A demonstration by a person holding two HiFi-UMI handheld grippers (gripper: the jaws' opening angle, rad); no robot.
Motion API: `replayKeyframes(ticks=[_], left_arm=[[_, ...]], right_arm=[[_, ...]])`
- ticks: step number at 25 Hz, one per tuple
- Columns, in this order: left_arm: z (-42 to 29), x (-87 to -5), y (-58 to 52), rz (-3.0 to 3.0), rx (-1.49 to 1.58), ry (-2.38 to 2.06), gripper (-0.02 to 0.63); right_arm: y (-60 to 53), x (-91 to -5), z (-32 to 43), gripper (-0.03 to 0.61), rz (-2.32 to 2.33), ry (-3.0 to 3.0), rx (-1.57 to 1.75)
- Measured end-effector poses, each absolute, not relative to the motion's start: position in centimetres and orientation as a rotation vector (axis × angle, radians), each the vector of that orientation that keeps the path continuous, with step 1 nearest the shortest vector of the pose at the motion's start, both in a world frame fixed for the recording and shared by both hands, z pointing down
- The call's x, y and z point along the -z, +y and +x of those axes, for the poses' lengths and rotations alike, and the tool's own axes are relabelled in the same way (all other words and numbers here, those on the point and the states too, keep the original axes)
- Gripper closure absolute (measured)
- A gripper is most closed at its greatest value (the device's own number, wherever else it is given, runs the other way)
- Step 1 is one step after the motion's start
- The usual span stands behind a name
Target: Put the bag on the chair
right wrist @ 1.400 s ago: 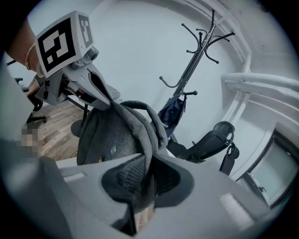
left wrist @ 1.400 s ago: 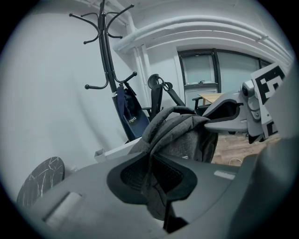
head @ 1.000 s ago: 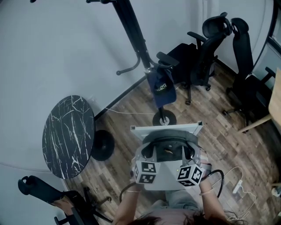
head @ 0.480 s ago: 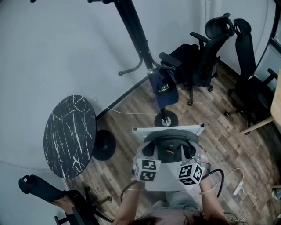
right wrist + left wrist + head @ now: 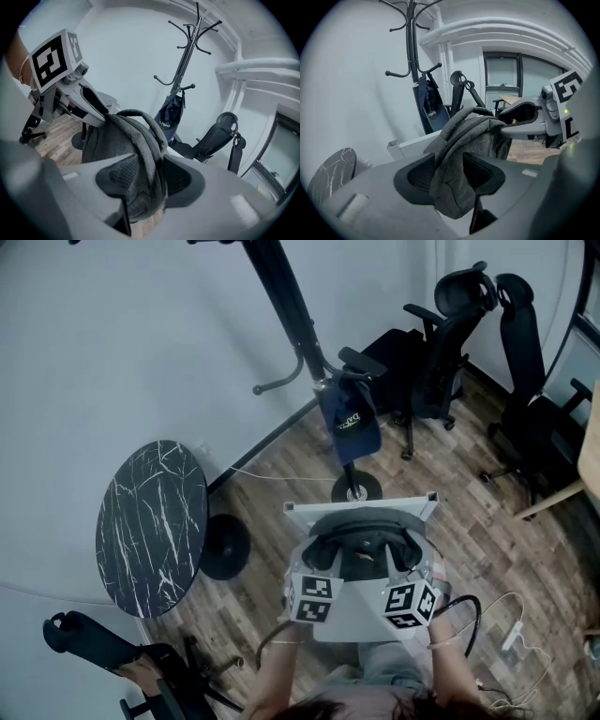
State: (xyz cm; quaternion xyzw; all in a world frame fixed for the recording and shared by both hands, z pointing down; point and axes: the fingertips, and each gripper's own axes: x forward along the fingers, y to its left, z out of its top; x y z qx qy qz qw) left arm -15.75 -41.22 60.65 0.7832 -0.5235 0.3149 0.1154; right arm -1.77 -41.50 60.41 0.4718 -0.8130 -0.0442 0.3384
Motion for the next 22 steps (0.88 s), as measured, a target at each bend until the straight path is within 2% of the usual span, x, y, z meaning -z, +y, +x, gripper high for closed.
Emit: replayKeyframes(ticks=[11,22], left_arm=[[-16.3,-57.5,-38.3,2.328,-0.881,-1.627,0.419],[-17.0,-52.9,-33.6,2.337,-0.767,-1.741,0.511]], right_arm=[[-38.3,-57.7,-1.2,0.417,1.284,-2.150,0.140],[-33.3,-54.1,-0.7,0.440,1.381,-2.235,0.054]])
